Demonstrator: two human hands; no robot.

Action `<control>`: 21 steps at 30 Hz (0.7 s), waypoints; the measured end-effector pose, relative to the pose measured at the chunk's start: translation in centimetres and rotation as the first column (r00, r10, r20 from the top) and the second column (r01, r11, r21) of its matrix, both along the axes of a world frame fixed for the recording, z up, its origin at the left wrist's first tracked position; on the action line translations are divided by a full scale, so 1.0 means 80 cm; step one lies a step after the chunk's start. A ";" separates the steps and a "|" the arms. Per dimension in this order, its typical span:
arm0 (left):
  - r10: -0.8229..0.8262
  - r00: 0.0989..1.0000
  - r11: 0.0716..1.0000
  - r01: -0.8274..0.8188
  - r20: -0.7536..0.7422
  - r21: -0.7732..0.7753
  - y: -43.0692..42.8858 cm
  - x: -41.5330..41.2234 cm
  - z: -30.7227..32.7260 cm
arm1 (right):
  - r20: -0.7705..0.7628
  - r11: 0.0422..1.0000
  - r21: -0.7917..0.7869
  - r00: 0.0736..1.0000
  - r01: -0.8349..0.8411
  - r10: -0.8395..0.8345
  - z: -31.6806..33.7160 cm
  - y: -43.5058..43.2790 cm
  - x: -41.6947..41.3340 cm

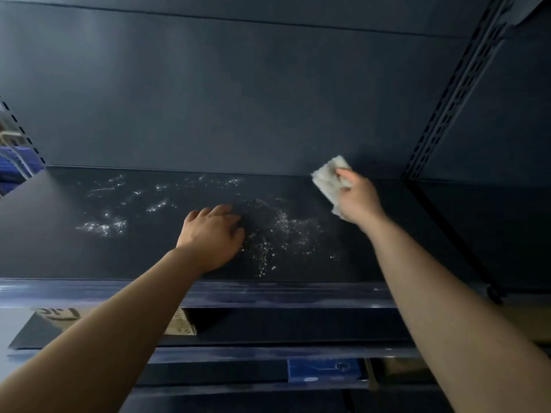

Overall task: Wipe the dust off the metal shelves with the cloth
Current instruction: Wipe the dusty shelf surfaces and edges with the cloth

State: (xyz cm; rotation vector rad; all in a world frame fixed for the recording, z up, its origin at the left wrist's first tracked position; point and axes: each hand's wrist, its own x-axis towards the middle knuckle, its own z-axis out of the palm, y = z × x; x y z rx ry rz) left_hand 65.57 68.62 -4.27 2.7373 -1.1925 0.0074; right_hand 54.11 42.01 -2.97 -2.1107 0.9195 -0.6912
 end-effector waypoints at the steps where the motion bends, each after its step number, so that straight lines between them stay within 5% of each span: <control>1: -0.011 1.000 1.000 0.011 0.000 -0.004 0.006 -0.004 -0.002 | -0.074 0.998 -0.016 0.995 0.066 -0.067 -0.001 -0.016 -0.023; 4: -0.036 0.999 0.999 0.036 0.015 0.005 0.026 -0.016 -0.007 | -0.313 0.989 -0.062 0.939 0.133 -0.145 -0.019 -0.014 -0.066; 8: -0.041 0.999 0.999 0.041 -0.009 -0.006 0.036 -0.021 -0.008 | -0.366 0.981 -0.180 0.922 0.066 -0.130 -0.030 0.060 -0.041; 12: -0.046 0.999 0.999 0.046 -0.017 0.007 0.035 -0.021 -0.007 | -0.314 0.984 -0.139 0.947 -0.108 0.060 -0.031 0.150 0.007; 16: -0.048 0.996 0.999 0.048 -0.069 -0.002 0.039 -0.022 -0.005 | -0.042 0.965 0.154 0.974 -0.212 0.221 -0.019 0.179 0.012; 19: -0.050 0.996 0.998 0.048 -0.072 -0.034 0.059 -0.020 -0.007 | 0.085 0.985 0.173 0.996 0.003 -0.018 0.002 0.139 -0.035; 21: -0.056 0.998 0.997 0.055 -0.015 -0.060 0.074 -0.021 -0.009 | -0.007 0.977 0.065 0.979 0.202 -0.202 0.010 0.099 -0.083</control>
